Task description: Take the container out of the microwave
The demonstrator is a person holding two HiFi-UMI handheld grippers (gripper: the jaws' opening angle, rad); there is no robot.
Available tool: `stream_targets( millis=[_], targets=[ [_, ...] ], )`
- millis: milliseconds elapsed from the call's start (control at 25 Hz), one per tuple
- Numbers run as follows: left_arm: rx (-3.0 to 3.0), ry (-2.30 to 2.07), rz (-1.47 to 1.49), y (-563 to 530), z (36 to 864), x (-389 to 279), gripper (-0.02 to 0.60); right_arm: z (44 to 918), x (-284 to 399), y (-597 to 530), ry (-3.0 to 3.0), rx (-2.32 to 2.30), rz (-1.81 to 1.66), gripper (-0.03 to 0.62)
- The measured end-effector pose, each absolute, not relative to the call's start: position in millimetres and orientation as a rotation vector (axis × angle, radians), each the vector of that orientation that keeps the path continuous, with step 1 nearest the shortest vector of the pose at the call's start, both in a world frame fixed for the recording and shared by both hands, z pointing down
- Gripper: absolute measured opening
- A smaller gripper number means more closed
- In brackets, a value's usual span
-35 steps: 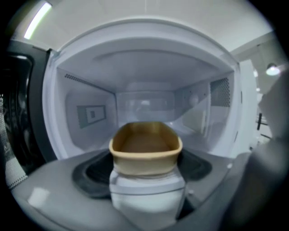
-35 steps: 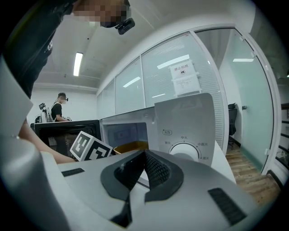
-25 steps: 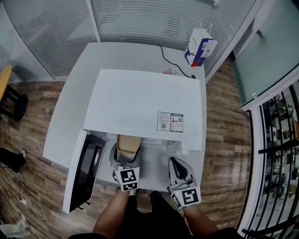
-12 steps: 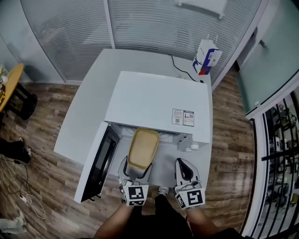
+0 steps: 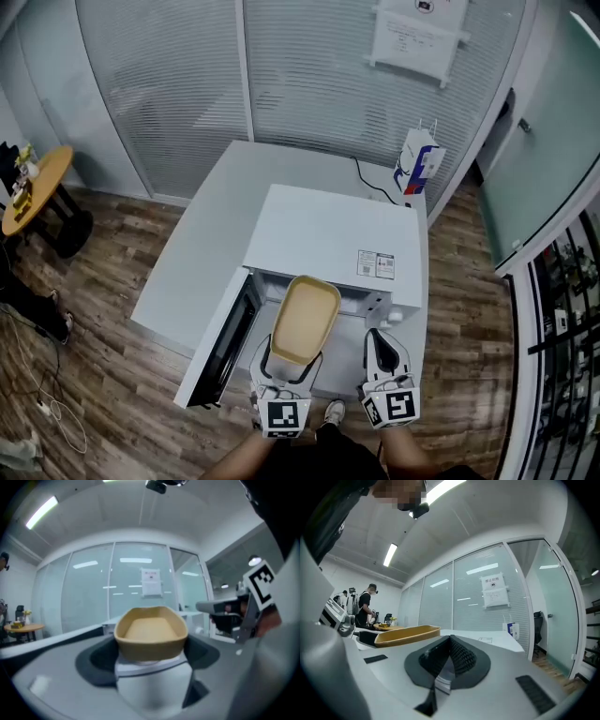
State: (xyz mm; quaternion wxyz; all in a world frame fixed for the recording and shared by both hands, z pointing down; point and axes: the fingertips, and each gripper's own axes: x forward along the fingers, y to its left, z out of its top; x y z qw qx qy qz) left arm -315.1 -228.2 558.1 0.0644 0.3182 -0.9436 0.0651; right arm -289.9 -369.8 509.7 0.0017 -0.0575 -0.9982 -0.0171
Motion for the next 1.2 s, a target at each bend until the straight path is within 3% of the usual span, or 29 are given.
stream_targets(
  millis=[600, 1200],
  targets=[
    [0.973, -3.080, 0.134, -227, 462, -356, 0.440, 406, -316, -370, -3.346, -0.210, -0.218, -0.002],
    [1.020, -3.048, 0.145, -238, 459, -373, 0.440, 399, -325, -371, -3.344, -0.205, -0.251, -0.002]
  ],
)
